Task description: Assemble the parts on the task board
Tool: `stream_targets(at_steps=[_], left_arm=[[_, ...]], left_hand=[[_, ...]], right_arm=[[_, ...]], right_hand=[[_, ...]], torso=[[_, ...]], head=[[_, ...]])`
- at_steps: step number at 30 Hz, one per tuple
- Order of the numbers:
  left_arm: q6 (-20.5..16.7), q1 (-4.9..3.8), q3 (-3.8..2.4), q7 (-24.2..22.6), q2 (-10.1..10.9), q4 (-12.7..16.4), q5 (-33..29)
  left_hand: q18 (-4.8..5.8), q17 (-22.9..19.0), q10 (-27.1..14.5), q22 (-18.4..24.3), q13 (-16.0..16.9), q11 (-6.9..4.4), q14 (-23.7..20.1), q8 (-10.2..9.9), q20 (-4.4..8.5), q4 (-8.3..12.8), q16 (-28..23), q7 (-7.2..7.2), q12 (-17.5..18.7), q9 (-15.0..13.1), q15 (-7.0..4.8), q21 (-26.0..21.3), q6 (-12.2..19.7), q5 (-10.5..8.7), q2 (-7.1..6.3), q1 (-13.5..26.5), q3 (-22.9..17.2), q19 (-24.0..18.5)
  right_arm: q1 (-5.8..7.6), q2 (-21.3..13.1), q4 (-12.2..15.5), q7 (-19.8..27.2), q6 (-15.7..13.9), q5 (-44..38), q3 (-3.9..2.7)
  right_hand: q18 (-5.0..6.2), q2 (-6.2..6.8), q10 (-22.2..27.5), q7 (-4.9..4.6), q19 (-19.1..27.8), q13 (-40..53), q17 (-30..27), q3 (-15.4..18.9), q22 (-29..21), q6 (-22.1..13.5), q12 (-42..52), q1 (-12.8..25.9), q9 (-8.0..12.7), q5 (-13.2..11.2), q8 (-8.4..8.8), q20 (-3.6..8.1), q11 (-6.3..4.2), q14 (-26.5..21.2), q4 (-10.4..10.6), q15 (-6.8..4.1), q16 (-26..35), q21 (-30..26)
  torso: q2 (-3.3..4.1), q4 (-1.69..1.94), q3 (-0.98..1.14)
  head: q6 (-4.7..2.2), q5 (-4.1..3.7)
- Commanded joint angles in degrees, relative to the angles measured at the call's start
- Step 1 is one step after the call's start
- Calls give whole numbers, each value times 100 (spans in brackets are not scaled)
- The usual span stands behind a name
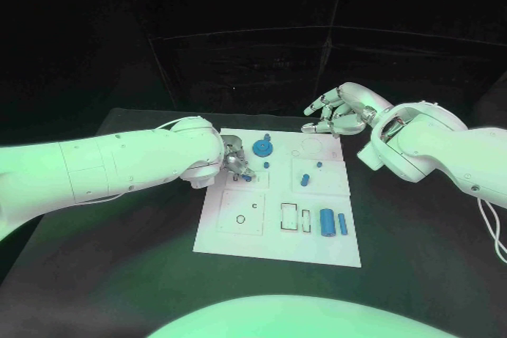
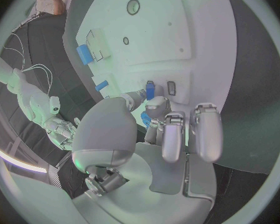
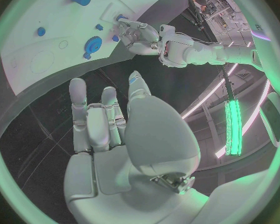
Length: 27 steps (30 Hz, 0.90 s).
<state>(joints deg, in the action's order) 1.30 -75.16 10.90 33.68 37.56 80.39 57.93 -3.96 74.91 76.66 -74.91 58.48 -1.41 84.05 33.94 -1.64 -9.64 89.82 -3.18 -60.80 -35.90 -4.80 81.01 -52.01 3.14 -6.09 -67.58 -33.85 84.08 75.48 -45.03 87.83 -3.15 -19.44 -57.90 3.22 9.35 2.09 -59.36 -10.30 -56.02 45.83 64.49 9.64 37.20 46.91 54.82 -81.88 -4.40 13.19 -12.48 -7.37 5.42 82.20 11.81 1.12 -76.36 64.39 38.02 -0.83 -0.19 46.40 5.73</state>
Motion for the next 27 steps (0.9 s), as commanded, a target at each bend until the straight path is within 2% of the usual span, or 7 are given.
stream_targets(at_steps=[1, 19, 27], left_arm=[[200, 24, 26, 88, 4, 5, 44], [218, 22, 31, 49, -65, -46, -6], [319, 20, 31, 66, -146, -137, -119]], left_hand=[[101, 1509, 8, -203, -2, -14, 595, 23, 20, 855, 18, 42, 12, -4, -11, 29, 0, 18, 63, -3, -883, 55], [107, 1509, 18, -235, 19, -17, 595, 60, 22, 890, 18, 46, -13, -34, -13, 48, -13, 37, 44, 23, -930, 68], [120, 1509, 75, -305, 89, -61, 595, 157, 39, 639, 18, 116, -110, -101, -40, 88, -136, 25, 18, 499, -700, 93]], right_arm=[[12, 6, 3, 12, 35, 11, -4], [12, 41, -9, -23, 45, 11, -4], [12, 54, -16, -26, 53, 11, -4]], right_hand=[[66, -32, 8, 10, 42, -7, -14, 17, -12, -35, 42, -7, -5, -31, -43, -2, -13, -32, 17, -5, 40, -30], [67, -39, 16, 10, 44, -19, -36, 18, -17, -37, 38, -10, -5, -27, -47, -2, -13, -40, 21, -5, 52, -33], [67, -39, 16, 10, 44, -19, -36, 18, -17, -37, 38, -10, -5, -27, -47, -2, -13, -40, 21, -5, 52, -33]], torso=[[2, -4, -4], [2, -6, -1], [8, -6, 0]], head=[[1, 4], [7, 3], [28, -6]])
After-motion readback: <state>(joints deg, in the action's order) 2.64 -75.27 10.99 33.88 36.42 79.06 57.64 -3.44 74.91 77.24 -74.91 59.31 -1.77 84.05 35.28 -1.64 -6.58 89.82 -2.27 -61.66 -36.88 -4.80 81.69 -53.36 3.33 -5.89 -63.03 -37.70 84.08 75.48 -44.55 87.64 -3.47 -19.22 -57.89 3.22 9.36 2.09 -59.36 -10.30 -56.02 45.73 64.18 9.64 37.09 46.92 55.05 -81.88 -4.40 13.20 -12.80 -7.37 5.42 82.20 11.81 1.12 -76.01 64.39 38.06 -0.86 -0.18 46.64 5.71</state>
